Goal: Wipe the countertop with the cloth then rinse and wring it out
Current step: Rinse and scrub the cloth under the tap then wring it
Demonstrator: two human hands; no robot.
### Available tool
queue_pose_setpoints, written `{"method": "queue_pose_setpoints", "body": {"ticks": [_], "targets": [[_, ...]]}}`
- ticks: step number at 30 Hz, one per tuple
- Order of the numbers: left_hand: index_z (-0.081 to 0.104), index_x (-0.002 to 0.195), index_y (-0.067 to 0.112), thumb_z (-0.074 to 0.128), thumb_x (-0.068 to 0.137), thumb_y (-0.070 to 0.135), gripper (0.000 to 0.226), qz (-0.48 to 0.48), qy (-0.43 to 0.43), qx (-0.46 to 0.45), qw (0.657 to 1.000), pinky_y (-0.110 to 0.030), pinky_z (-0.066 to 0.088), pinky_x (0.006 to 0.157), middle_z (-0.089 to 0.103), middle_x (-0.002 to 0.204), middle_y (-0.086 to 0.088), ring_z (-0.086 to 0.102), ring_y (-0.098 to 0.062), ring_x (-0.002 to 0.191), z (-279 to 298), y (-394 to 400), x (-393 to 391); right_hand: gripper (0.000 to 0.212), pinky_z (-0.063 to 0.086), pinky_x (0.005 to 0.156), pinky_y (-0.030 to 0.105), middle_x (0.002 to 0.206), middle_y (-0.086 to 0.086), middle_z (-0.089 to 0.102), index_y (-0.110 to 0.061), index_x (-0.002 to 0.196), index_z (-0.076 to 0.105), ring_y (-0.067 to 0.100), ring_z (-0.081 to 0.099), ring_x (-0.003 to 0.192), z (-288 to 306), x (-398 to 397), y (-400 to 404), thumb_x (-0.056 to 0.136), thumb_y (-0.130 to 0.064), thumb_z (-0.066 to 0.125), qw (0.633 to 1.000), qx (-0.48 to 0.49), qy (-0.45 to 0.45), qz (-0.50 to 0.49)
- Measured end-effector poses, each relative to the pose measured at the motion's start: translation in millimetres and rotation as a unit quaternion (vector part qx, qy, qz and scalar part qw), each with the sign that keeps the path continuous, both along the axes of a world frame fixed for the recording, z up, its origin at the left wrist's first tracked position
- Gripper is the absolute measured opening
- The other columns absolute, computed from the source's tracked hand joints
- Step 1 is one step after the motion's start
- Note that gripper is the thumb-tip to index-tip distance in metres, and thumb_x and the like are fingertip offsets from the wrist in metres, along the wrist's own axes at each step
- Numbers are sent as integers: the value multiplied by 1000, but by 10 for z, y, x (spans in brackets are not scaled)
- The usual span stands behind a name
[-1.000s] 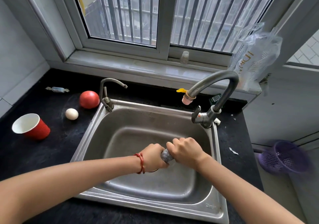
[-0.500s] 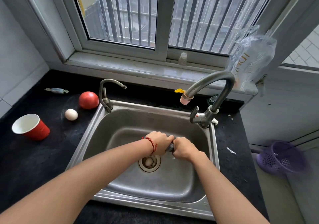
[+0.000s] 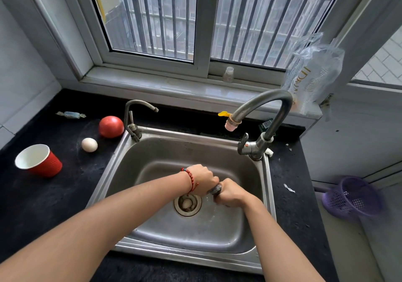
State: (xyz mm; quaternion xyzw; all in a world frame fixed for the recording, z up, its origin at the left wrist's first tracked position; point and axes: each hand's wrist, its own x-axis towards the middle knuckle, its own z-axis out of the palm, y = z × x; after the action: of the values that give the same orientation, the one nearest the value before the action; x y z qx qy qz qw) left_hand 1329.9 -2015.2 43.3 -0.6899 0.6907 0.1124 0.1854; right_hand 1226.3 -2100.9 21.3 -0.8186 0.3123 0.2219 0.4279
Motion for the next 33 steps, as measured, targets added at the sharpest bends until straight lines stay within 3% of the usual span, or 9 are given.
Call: {"method": "queue_pose_setpoints", "body": {"ticks": [9,13,16,19,21,24,27,30,33], "targets": [[49,109,4,42,90,21,27,3,2,15,1000,-35,40,65,67,106,-17,64,-37,94,-2,55,-39,34,25,38,17,35,-5,40,-16,36,50,11,33,35,49,-69,65,66,-1,52,999,32,15,-2],[49,108,6,43,89,23,27,90,44,-14,995,-35,39,67,65,108,-17,62,-38,97,25,112,-7,10,40,60,29,72,11,64,-12,66,61,28,59,72,151,8,91,72,-10,54,991,-115,-21,61],[55,102,12,54,82,28,26,230,180,-85,953,-34,45,75,67,103,-13,61,-34,95,48,232,6,21,42,70,34,103,10,65,-15,100,57,34,58,99,254,12,100,80,-15,49,936,-315,-87,129],[62,88,14,69,70,27,23,355,338,-126,862,-25,41,69,67,86,-7,60,-23,84,16,345,-13,49,43,80,39,112,9,57,-20,124,50,32,53,106,248,4,31,76,-12,55,897,-369,-196,145],[60,74,19,76,65,27,19,435,408,-155,788,-23,38,62,58,69,1,53,-16,71,-14,418,-57,65,41,89,36,120,6,51,-22,134,43,25,50,111,233,-20,-24,72,-6,57,914,-322,-236,73],[58,74,24,77,66,29,21,530,438,-215,693,-20,37,54,58,67,3,52,-13,68,-66,501,-160,55,46,74,25,109,5,55,-16,132,43,16,56,88,301,-86,55,80,0,54,934,1,-267,-238],[50,66,23,74,66,36,27,543,377,-251,707,-26,37,58,65,72,-3,60,-22,75,-85,535,-308,31,43,52,22,83,4,60,-4,115,53,15,57,64,302,-43,262,88,-20,56,895,177,-215,-348],[52,72,20,66,64,44,29,519,297,-275,753,-32,45,67,69,83,-8,63,-32,87,-59,560,-457,35,47,64,24,81,0,63,-10,96,58,12,60,71,305,66,415,74,-34,73,901,129,-232,-344],[62,73,14,66,54,56,46,480,290,-311,767,-25,39,64,41,72,9,52,-18,71,-21,622,-492,26,49,67,29,71,-2,61,-16,76,58,12,57,67,377,64,430,69,-29,79,896,102,-276,-332]]}}
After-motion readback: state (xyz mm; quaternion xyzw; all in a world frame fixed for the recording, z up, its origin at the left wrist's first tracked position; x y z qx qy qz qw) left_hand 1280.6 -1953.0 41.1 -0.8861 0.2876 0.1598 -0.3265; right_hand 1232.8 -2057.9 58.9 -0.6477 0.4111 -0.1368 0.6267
